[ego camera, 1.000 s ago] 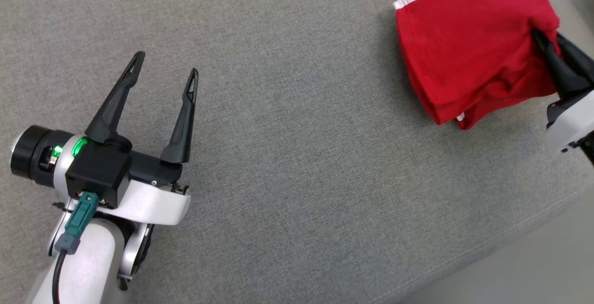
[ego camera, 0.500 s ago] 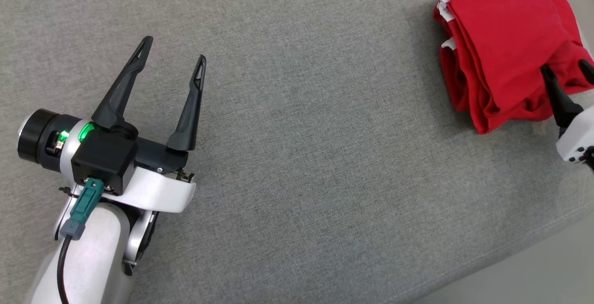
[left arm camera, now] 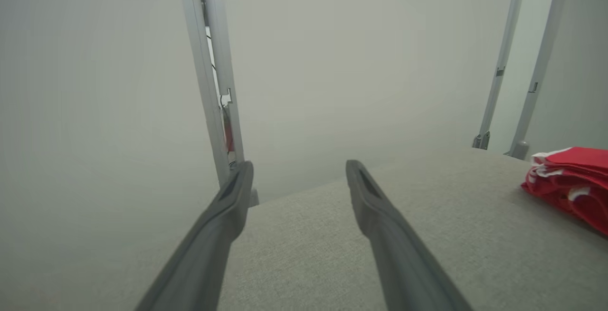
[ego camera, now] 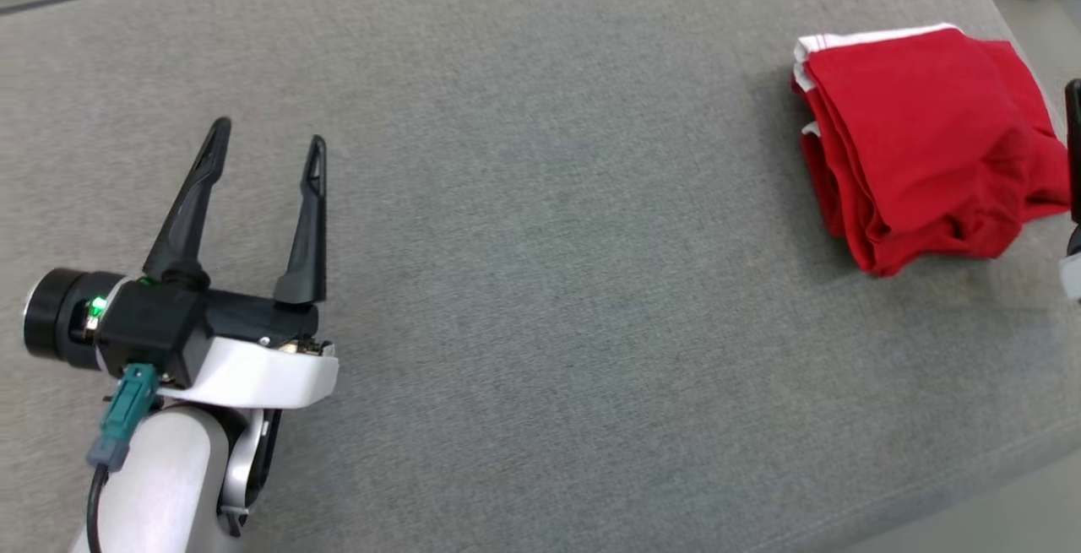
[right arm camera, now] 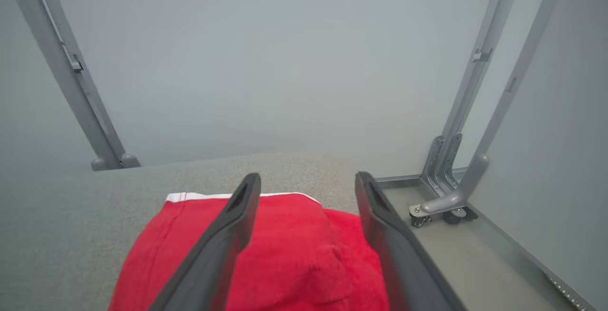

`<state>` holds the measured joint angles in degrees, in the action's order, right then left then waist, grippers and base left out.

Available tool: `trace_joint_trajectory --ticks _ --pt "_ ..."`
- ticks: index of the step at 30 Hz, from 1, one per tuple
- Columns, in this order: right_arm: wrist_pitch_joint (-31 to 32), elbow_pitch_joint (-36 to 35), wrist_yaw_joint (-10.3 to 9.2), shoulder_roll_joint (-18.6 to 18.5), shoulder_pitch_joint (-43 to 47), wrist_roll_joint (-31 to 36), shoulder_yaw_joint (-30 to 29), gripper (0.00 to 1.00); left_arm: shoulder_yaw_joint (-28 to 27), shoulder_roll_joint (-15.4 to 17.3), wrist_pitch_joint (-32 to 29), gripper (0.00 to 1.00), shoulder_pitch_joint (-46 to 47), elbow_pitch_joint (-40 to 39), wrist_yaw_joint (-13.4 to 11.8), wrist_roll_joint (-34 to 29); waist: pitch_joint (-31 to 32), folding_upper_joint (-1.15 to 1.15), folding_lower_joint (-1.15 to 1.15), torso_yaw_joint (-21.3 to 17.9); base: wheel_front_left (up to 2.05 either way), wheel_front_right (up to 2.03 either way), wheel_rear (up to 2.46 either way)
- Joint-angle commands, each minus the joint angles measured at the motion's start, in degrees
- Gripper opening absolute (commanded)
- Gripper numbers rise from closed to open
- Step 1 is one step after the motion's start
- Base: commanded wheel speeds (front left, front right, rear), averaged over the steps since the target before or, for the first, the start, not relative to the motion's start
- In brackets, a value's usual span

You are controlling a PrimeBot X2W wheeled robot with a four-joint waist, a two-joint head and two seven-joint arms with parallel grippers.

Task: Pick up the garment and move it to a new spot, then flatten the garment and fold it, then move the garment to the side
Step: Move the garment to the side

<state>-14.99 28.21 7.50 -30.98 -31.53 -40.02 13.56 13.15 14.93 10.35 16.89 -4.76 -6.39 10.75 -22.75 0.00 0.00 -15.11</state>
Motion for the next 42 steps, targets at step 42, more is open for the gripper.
trace_joint_trajectory --ticks 42 --pt "7.9 -25.0 0.0 27.3 31.4 28.7 -14.3 1.0 -2.1 -0.3 2.0 1.0 -19.1 5.5 -4.7 5.1 22.3 0.0 0.0 13.4 0.0 0.0 0.0"
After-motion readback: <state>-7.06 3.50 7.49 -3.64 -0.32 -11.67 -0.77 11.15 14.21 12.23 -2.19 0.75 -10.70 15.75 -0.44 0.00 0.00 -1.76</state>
